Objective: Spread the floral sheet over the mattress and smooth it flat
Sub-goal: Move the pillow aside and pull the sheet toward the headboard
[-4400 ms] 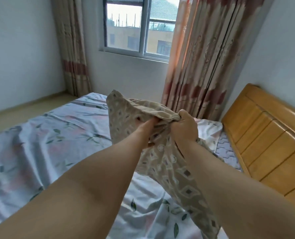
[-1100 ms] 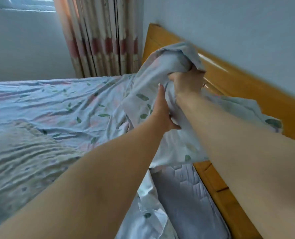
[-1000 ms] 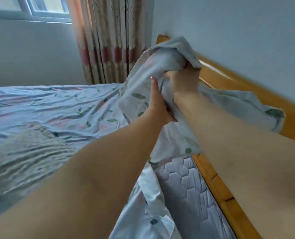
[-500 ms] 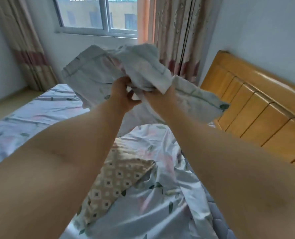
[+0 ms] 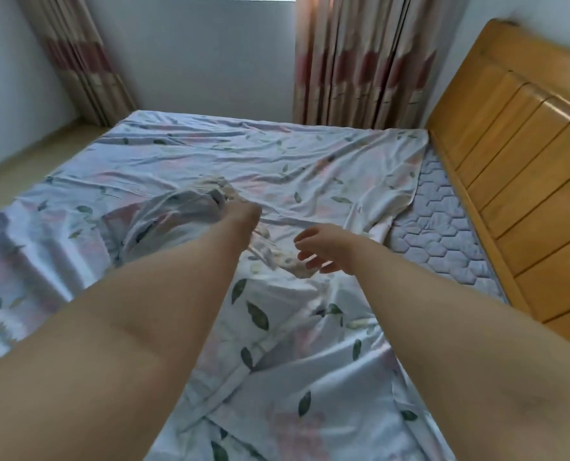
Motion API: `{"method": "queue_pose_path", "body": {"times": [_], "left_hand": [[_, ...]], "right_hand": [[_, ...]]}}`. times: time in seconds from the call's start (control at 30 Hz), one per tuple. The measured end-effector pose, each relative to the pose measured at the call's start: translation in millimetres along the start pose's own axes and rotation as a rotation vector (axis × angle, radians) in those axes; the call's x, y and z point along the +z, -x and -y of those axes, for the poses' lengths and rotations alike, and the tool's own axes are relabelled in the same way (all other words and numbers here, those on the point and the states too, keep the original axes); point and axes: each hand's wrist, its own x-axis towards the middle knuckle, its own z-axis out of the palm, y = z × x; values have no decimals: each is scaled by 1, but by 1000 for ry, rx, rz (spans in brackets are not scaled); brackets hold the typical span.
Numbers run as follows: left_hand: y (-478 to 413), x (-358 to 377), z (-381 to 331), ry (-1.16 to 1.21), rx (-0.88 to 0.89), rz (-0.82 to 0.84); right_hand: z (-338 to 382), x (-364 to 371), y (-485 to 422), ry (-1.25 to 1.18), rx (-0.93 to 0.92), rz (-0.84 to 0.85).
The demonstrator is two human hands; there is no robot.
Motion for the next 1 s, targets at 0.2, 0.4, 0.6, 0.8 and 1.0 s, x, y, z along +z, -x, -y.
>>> {"method": "queue_pose_path", "body": {"times": [0.2,0.4,0.6,0.8,1.0], "left_hand": [[17,90,33,-413,124,259],[33,184,80,-641,136,489],[54,275,142,-767,57,615],[79,347,196,-836,2,727],[85,395,237,-893,-82,751]], "right_hand": [[-100,-22,1,-71,181,-113],[-222,-37,6,-133,375,-197],[-344,-33,4,-175,534,-261],[-422,-21,9,-102,716,-251],[-472,-6,4,-29,846,-102]]}}
